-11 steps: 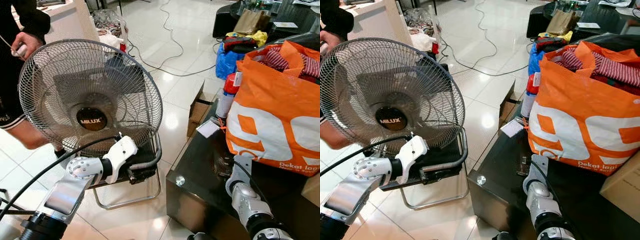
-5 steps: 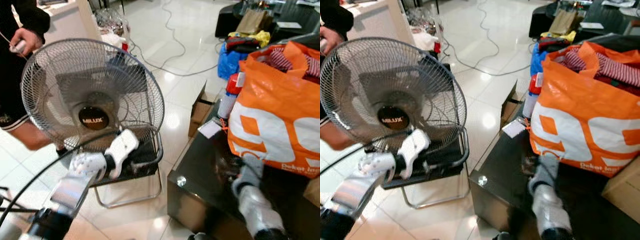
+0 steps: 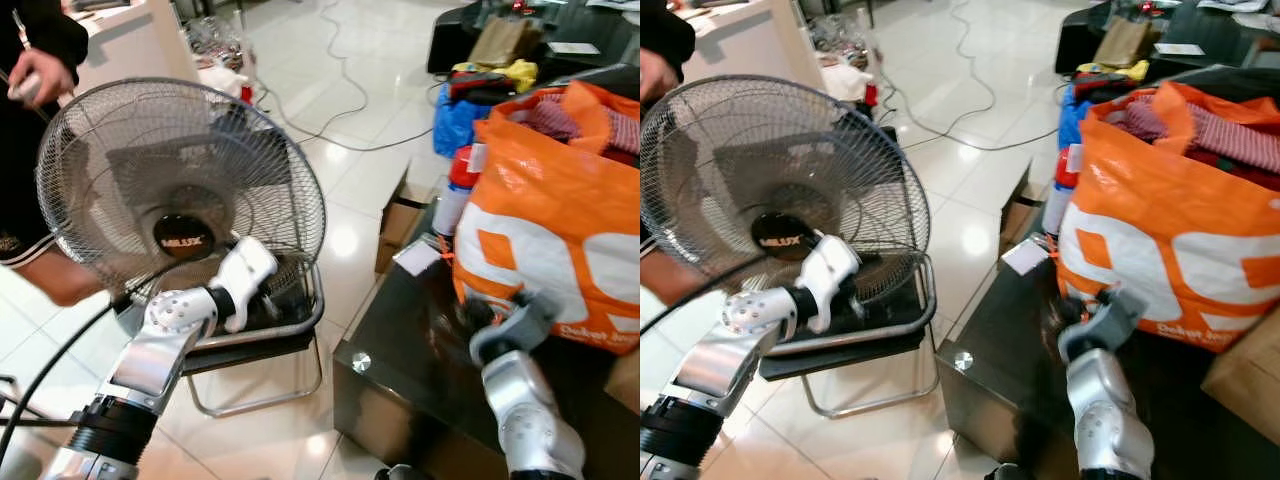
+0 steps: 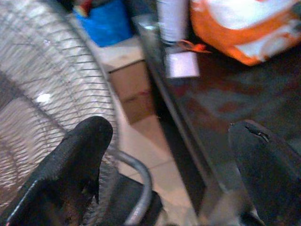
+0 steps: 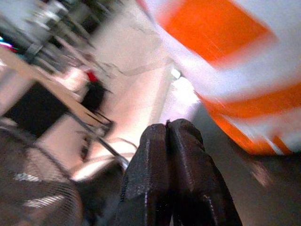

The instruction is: Hang keys on a hook

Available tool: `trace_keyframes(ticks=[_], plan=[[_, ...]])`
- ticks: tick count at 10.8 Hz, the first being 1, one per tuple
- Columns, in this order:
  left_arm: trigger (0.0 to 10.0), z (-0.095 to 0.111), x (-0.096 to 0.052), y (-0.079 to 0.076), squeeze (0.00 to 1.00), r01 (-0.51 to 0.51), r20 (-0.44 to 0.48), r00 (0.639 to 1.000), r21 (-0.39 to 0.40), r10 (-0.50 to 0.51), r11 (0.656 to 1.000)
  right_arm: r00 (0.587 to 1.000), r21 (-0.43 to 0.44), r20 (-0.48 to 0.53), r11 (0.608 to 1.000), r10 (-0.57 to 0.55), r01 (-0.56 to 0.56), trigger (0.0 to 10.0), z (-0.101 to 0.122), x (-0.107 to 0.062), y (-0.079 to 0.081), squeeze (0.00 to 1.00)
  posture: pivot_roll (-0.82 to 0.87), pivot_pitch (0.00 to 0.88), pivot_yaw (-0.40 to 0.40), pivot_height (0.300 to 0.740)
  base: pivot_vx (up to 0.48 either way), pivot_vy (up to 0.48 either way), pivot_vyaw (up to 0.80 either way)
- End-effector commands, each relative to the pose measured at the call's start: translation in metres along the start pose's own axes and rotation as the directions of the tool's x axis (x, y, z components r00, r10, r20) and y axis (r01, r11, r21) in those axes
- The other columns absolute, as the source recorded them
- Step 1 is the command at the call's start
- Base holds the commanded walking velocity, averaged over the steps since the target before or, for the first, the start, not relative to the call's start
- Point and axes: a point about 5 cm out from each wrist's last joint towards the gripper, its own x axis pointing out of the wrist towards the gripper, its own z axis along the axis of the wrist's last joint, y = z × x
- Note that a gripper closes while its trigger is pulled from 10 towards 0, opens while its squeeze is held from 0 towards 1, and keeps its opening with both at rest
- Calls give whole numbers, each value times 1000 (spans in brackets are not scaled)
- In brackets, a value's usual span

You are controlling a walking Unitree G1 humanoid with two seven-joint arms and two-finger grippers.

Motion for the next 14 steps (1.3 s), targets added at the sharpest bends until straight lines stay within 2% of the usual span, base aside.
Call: trace_keyframes(ticks=[1, 2, 3, 5, 7, 10, 11, 12, 13, 14], plan=[[10000, 5, -6, 6, 0, -78, 33, 996, 15, 78, 997, 999, -73, 27, 996, 43, -41, 0, 8, -5, 7, 0, -66, 0, 52, 740, 0, 0, 0], [10000, 12, -11, 8, 0, -169, 71, 983, 9, 168, 986, 996, -302, 48, 951, 79, -61, 980, 13, -13, 18, 0, -65, 0, 49, 740, 0, 0, 0], [10000, 18, -11, 9, 0, -222, 89, 971, 10, 220, 975, 996, -396, 69, 918, 50, -18, 10000, 14, -16, 23, 0, -65, 0, 46, 740, 0, 0, 0], [10000, 21, -3, 14, 0, -328, 109, 939, 6, 325, 945, 996, -435, 85, 899, -9, 45, 10000, 13, -15, 26, 0, -69, 0, 46, 740, 0, 0, 0], [10000, 21, -2, 12, 0, -334, 110, 937, -2, 332, 943, 994, -492, 108, 867, -34, 84, 10000, 16, -13, 24, 0, -75, 0, 50, 740, 0, 0, 0], [10000, 20, 3, 10, 0, -339, 111, 935, 6, 336, 941, 990, -479, 127, 871, -54, 109, 10000, 21, -14, 19, 0, -94, 0, 65, 740, 0, 0, 0], [10000, 19, 6, 10, 0, -337, 105, 937, 6, 334, 942, 981, -564, 162, 805, -109, 183, 10000, 21, -19, 11, 0, -97, 0, 71, 740, 0, 0, -800], [10000, 19, 6, 10, 0, -338, 101, 937, 5, 335, 941, 978, -587, 162, 785, -129, 201, 10000, 20, -20, 7, 0, -97, 0, 72, 740, 0, 0, -800], [10000, 17, 6, 11, 0, -335, 90, 939, 4, 333, 942, 980, -546, 159, 815, -123, 191, 10000, 21, -23, 5, 0, -98, 0, 80, 740, 0, 0, -800], [10000, 14, 6, 11, 0, -326, 73, 943, 3, 325, 945, 980, -471, 168, 864, -111, 179, 10000, 24, -25, 6, 0, -96, 0, 82, 740, 0, 0, -800]])
